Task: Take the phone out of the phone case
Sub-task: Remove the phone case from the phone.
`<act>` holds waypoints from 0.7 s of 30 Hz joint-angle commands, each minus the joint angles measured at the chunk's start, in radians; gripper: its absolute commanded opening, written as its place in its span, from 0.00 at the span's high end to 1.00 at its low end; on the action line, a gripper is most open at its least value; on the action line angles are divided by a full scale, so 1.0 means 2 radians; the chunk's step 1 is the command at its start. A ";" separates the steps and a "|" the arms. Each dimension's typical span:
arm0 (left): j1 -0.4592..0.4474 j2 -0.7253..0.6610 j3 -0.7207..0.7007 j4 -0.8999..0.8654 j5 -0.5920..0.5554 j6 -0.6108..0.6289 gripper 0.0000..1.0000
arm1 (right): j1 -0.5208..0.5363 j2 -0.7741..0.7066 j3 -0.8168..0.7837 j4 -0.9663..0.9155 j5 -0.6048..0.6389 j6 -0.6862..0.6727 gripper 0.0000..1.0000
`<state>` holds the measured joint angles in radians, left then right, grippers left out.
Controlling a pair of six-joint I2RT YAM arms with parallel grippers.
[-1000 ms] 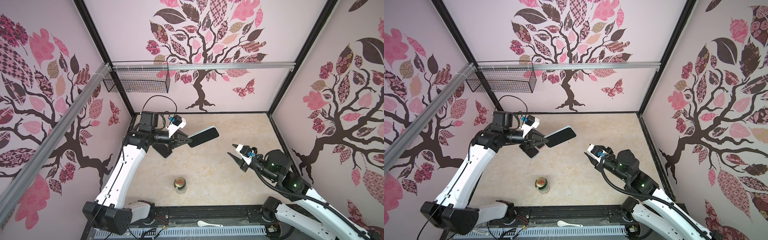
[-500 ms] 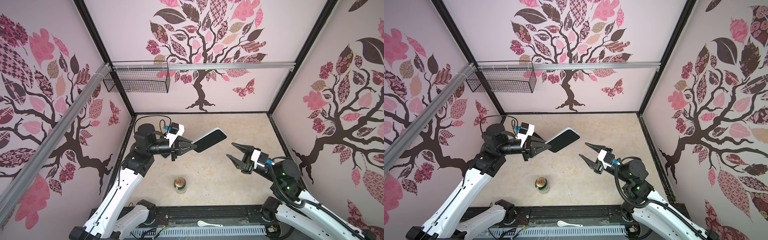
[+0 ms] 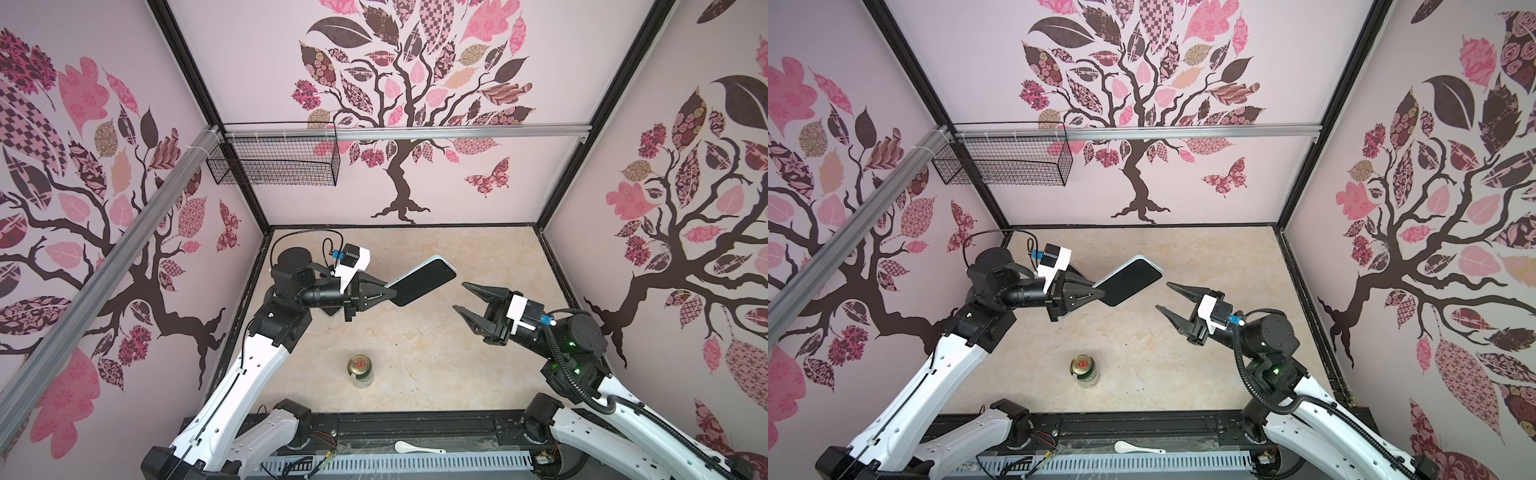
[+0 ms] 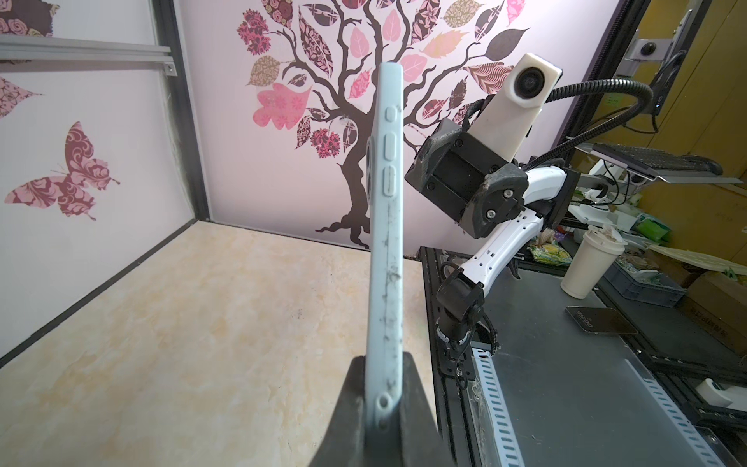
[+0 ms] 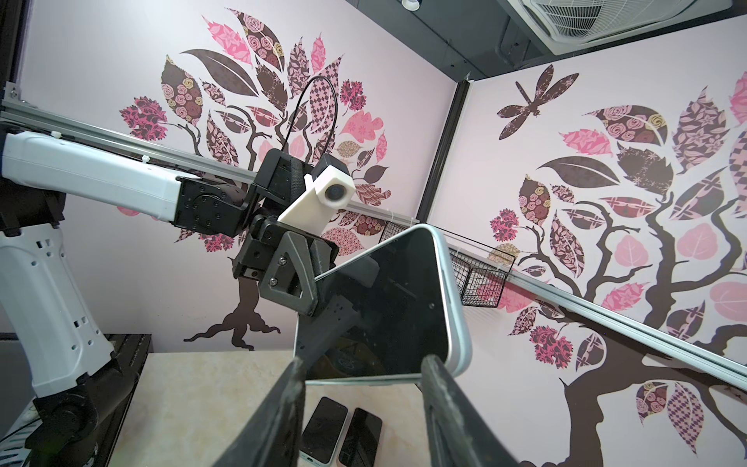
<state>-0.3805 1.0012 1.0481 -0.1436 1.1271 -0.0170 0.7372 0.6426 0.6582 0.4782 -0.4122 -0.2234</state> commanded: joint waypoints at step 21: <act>-0.009 -0.003 0.002 -0.019 0.056 0.037 1.00 | 0.000 0.019 0.027 -0.005 0.009 0.011 0.52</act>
<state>-0.3862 1.0012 1.0481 -0.1829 1.1805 0.0303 0.7372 0.6773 0.6632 0.4698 -0.3977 -0.2180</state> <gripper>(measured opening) 0.111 0.483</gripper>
